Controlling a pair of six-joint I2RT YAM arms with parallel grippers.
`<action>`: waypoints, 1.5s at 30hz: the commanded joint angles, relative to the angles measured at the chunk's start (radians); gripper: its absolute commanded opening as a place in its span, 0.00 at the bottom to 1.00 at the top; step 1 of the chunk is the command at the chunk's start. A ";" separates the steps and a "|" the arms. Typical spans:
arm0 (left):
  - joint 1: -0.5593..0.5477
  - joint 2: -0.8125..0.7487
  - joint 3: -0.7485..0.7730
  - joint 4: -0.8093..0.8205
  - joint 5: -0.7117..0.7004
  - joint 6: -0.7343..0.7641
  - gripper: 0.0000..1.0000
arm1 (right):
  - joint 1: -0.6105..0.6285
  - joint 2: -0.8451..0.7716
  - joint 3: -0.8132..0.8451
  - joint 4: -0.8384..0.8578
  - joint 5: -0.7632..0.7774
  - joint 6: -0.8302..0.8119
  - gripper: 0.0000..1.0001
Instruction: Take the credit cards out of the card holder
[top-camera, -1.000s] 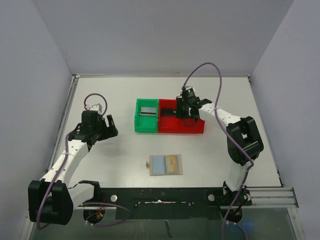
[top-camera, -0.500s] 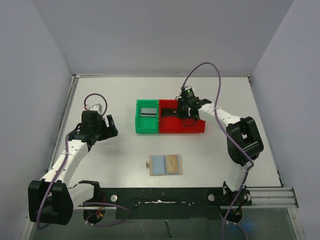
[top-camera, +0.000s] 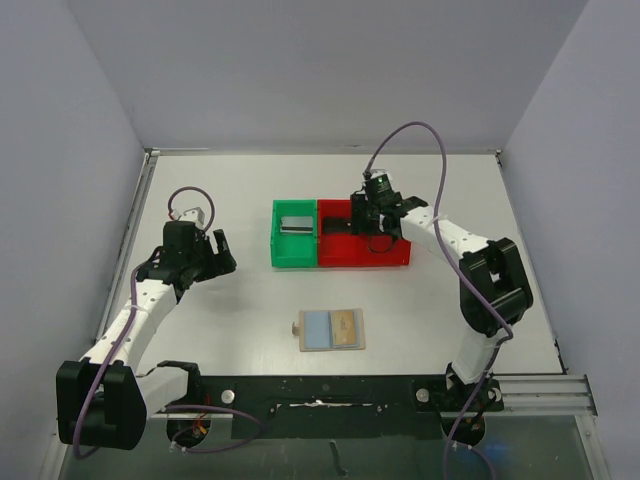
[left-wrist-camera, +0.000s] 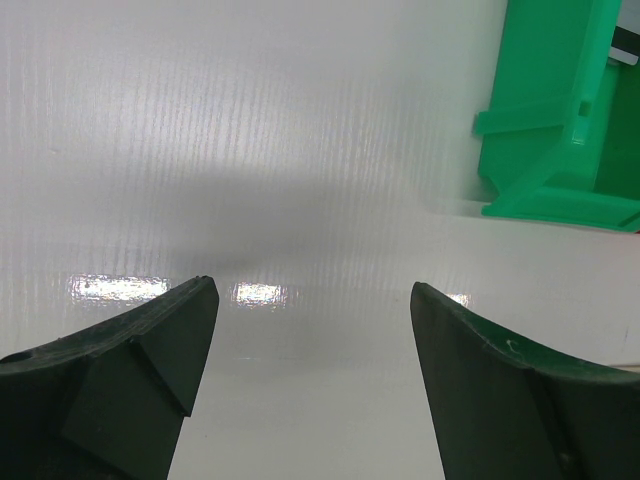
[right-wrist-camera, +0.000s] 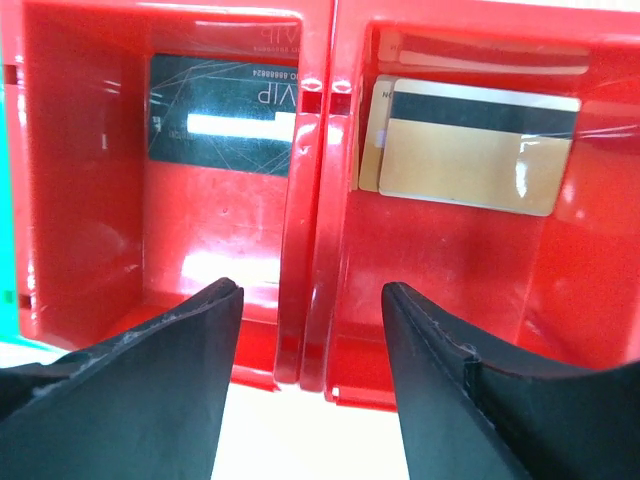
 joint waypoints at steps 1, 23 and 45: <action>0.004 -0.027 0.016 0.050 -0.001 0.012 0.77 | 0.008 -0.141 0.034 0.002 0.038 -0.017 0.63; 0.002 -0.188 -0.080 0.316 0.470 -0.263 0.87 | -0.013 -0.887 -0.769 0.517 -0.260 0.391 0.98; -0.679 0.099 -0.029 0.479 0.155 -0.462 0.58 | 0.189 -0.723 -0.901 0.500 -0.270 0.590 0.74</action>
